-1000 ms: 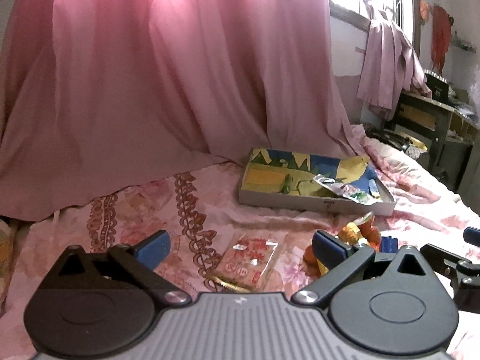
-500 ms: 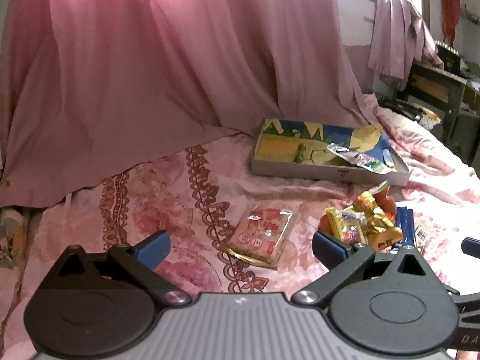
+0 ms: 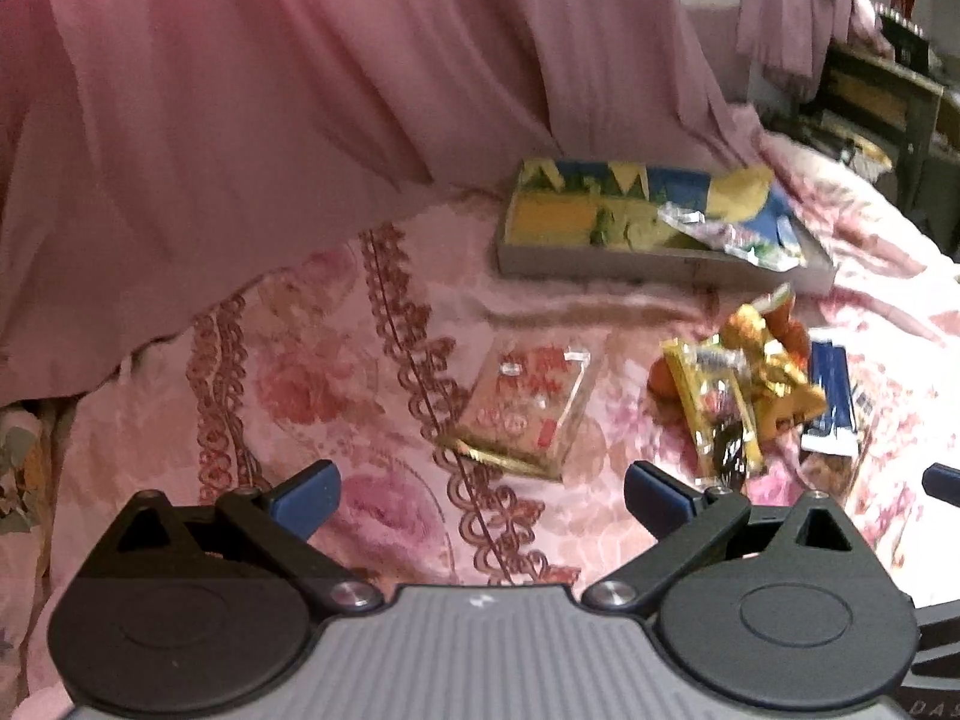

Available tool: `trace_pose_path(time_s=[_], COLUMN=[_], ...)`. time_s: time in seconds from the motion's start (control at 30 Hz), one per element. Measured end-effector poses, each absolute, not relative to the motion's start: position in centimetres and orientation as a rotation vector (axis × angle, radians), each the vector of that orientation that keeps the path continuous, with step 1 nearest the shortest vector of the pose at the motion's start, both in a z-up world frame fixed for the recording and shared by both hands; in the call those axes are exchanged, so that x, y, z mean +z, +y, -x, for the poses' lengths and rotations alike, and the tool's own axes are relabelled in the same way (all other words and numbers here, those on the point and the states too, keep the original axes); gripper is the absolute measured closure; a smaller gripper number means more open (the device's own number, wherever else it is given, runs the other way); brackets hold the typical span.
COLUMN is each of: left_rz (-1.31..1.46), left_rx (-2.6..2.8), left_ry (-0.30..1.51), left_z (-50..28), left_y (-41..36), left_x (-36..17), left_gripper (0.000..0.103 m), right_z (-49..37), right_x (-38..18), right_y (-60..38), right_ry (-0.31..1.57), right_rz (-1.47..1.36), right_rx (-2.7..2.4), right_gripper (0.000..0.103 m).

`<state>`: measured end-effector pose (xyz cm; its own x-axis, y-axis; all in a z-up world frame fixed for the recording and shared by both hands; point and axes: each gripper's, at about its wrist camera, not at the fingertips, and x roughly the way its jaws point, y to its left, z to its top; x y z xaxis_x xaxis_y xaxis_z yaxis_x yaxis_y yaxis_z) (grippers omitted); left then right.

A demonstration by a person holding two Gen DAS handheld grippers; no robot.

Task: Organize snacks
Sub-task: 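Withdraw both tools from the box back toward the snack pile, then move left tool to the clear rice-cracker pack while right tool approaches the jerky pack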

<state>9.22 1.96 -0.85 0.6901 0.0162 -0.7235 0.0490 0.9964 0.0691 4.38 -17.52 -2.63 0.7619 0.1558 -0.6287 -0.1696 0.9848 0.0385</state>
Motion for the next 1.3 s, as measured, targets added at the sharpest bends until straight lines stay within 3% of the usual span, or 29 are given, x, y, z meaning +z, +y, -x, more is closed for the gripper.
trace_pose_path(time_s=[0.9,1.3], left_rz=[0.052,-0.049], left_rx=[-0.059,-0.058], left_ry=[1.125,1.069], left_z=[-17.6,-20.9], left_y=[4.6,4.5], left_x=[-5.0,-5.9], left_gripper=[0.0,0.0], right_z=[-9.6,-13.0], right_x=[-4.9,-6.8], right_y=[-16.2,-15.5], right_ry=[0.815,0.847], right_rz=[0.056,0.03], right_rx=[0.203,0.201], right_gripper=[0.001,0.001])
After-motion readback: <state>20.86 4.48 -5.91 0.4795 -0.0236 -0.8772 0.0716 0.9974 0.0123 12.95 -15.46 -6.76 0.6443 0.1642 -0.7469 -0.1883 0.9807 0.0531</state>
